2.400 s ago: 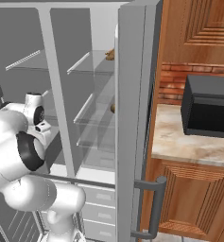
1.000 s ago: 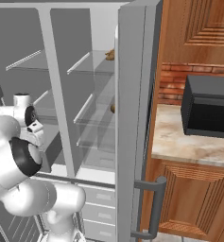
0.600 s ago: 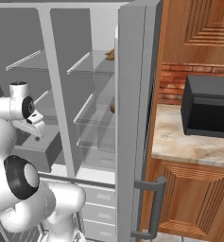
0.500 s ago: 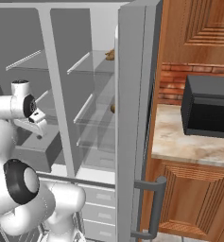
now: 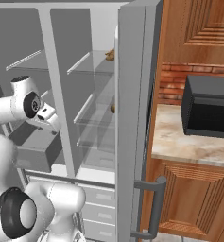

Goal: Take the mango and pear from the fridge shelf and place them in the freezer drawer to begin freezing them.

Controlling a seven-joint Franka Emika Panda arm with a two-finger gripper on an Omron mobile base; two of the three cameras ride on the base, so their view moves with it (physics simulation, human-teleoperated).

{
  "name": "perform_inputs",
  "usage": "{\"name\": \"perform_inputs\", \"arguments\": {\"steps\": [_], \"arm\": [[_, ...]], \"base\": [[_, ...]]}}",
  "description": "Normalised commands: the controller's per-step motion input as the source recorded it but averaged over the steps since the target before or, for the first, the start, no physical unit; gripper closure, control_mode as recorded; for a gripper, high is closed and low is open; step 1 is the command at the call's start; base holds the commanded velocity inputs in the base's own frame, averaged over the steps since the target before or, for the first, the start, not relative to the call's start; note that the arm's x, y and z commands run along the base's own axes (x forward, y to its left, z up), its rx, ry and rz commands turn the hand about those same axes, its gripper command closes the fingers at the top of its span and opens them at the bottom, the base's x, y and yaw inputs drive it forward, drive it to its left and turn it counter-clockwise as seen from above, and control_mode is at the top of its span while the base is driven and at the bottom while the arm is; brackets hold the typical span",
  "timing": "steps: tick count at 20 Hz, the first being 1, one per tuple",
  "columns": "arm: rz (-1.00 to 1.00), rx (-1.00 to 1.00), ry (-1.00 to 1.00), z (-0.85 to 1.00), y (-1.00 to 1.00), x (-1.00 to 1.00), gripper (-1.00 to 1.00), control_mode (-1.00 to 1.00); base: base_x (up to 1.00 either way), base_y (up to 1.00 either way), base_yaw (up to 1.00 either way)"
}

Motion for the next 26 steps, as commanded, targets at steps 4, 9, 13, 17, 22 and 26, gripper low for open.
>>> {"name": "perform_inputs", "arguments": {"steps": [4,9,13,17,22,26], "arm": [[0.00,-0.15,-0.09,0.32,-0.83,-0.11,-1.00,-1.00],[0.00,-0.04,-0.01,0.37,-0.95,0.00,-1.00,-1.00],[0.00,-0.01,0.00,0.10,-0.83,0.13,-1.00,-1.00],[0.00,0.00,-0.01,-0.01,-0.50,0.33,-1.00,-1.00],[0.00,0.00,-0.01,-0.01,-0.31,0.67,-1.00,-1.00],[0.00,0.00,-0.01,-0.10,-0.36,0.66,-1.00,-1.00]], "base": [[0.00,0.00,0.00],[0.00,0.00,0.00],[0.00,0.00,0.00],[0.00,0.00,0.00],[0.00,0.00,0.00],[0.00,0.00,0.00]]}}
